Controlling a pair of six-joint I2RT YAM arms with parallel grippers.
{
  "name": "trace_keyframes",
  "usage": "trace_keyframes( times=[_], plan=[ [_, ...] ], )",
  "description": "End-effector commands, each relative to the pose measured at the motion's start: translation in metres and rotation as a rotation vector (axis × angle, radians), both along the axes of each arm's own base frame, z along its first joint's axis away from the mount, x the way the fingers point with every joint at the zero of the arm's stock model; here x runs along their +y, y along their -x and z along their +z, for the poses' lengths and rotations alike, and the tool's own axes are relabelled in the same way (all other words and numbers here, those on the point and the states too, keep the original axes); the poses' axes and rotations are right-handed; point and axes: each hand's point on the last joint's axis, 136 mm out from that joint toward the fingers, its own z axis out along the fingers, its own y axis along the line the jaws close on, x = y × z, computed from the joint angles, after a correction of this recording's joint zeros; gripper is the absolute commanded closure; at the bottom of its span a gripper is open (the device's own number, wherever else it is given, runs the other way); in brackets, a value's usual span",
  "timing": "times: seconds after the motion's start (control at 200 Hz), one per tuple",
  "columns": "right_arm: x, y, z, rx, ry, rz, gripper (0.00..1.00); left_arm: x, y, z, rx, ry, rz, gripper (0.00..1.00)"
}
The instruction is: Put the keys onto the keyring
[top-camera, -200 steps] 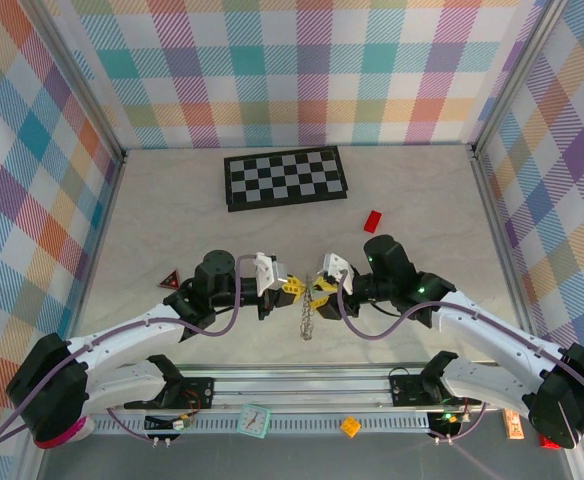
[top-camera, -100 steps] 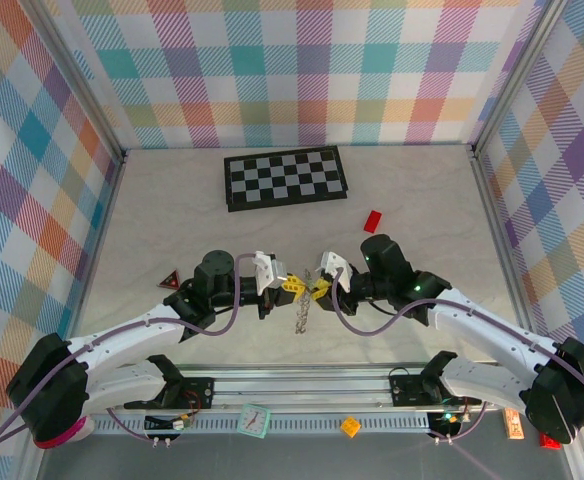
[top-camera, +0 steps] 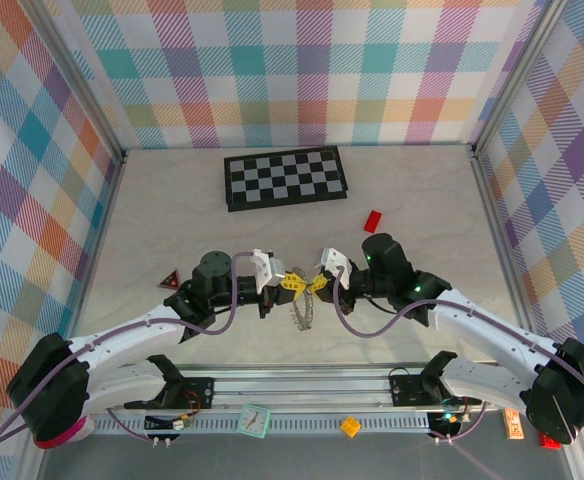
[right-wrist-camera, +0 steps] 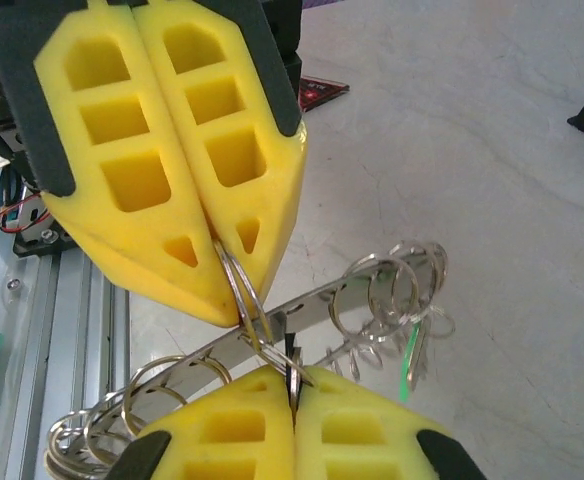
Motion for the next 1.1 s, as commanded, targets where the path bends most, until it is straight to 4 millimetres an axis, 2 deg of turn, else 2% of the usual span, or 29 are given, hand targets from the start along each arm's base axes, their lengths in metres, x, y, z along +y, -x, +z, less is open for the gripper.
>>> trace_keyframes(
  times=[0.0, 0.09, 0.175, 0.35, 0.505, 0.835, 0.96, 1.095],
  plan=[
    [0.004, 0.011, -0.004, 0.020, -0.002, 0.061, 1.00, -0.003, 0.004, 0.022, -0.055, 0.080, -0.027, 1.00],
    [0.008, 0.023, -0.011, 0.075, 0.025, 0.120, 1.00, -0.003, 0.005, 0.026, -0.066, 0.094, -0.034, 1.00],
    [0.009, 0.026, -0.014, 0.097, 0.038, 0.136, 1.00, -0.003, 0.005, 0.028, -0.077, 0.101, -0.037, 1.00],
    [0.005, 0.022, -0.014, 0.068, 0.064, 0.115, 1.00, -0.002, 0.007, 0.026, -0.095, 0.094, -0.039, 1.00],
    [0.002, 0.015, -0.006, 0.014, 0.048, 0.067, 1.00, -0.001, 0.009, 0.015, -0.094, 0.051, -0.051, 1.00],
    [0.007, 0.038, -0.015, 0.163, 0.116, 0.219, 1.00, -0.001, 0.014, 0.024, -0.142, 0.079, -0.076, 1.00],
    [0.005, 0.035, -0.010, 0.122, 0.112, 0.209, 1.00, 0.001, 0.013, 0.026, -0.165, 0.079, -0.063, 1.00],
    [-0.005, 0.015, -0.011, 0.007, 0.136, 0.091, 1.00, 0.003, 0.014, 0.022, -0.174, 0.064, -0.061, 1.00]
  ],
)
